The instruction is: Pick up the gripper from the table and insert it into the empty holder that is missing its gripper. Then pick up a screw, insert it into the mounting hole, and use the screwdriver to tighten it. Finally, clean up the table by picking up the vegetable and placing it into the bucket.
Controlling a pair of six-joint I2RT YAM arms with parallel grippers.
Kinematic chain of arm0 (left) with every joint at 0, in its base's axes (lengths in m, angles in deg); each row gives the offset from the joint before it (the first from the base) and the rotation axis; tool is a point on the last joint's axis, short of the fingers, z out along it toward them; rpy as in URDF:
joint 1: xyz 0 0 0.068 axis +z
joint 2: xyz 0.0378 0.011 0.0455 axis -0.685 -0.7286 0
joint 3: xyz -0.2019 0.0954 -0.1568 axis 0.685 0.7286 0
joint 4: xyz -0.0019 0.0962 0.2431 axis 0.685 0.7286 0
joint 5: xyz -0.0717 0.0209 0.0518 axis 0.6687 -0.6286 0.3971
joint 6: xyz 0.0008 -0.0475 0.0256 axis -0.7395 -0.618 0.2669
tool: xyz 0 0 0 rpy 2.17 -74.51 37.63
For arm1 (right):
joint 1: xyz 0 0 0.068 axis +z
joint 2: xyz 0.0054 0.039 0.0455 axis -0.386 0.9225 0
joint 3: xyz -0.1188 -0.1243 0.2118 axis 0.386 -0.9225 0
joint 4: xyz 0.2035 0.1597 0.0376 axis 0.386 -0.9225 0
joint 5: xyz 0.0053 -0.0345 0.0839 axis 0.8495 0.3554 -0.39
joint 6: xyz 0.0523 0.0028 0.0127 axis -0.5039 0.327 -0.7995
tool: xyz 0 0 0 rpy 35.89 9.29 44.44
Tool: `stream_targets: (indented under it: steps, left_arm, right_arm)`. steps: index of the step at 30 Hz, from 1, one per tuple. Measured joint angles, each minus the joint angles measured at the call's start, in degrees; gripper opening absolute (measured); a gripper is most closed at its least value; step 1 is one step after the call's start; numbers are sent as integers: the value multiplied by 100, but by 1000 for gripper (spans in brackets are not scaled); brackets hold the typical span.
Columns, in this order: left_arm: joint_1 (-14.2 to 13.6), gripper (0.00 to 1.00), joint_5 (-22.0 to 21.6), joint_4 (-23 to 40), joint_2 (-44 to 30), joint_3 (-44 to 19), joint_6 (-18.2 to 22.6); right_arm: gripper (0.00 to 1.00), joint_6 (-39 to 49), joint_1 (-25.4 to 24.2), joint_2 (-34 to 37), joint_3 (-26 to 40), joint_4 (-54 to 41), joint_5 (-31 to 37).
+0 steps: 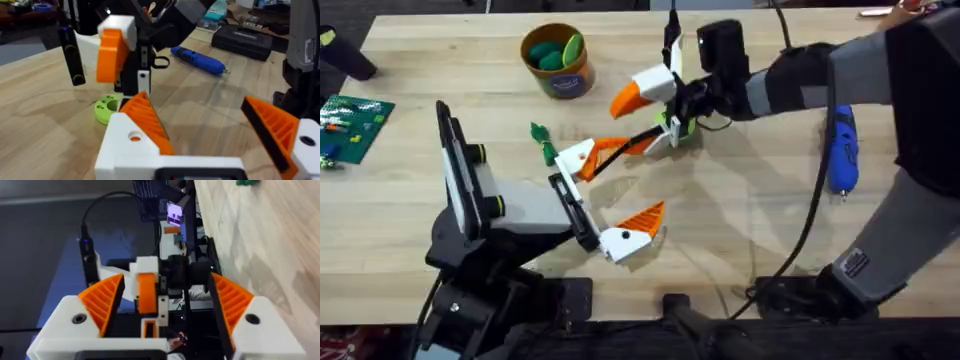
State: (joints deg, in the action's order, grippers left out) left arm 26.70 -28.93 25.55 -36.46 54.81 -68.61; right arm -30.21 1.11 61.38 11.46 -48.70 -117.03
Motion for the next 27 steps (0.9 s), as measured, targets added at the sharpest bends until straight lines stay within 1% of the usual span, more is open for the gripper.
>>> stream_targets:
  steps: [3,5,7,10,12,14,16,18,22,25,27]
  left_arm:
    - [0,987,0,0,0,0,1]
    - [0,987,0,0,0,0,0]
    - [0,987,0,0,0,0,0]
    - [0,986,0,0,-1,0,0]
    - [0,986,0,0,0,0,0]
    - [0,986,1,0,0,0,0]
    - [0,986,2,0,0,0,1]
    - [0,986,2,0,0,0,0]
    - [0,986,9,0,0,0,0]
    - [0,986,15,2,0,0,0]
    - [0,986,19,2,0,0,0]
  right_arm:
    - [933,190,5,-1,-137,-39,0]
    - [890,414,7,-9,-165,-38,0]
    - [889,509,7,-71,-181,-48,0]
    - [896,609,0,-389,-269,-43,1]
    - [973,656,-22,-700,-364,-40,0]
    - [992,727,-97,-1076,-535,-39,2]
    - [994,815,-284,-1472,-797,-147,1]
    - [993,966,-593,-1890,-1174,-403,0]
    - [995,1474,-1231,-2537,-2140,-870,0]
    - [994,1879,-1312,-2639,-2581,-910,0]
    - [994,2086,-1293,-2578,-2677,-908,9]
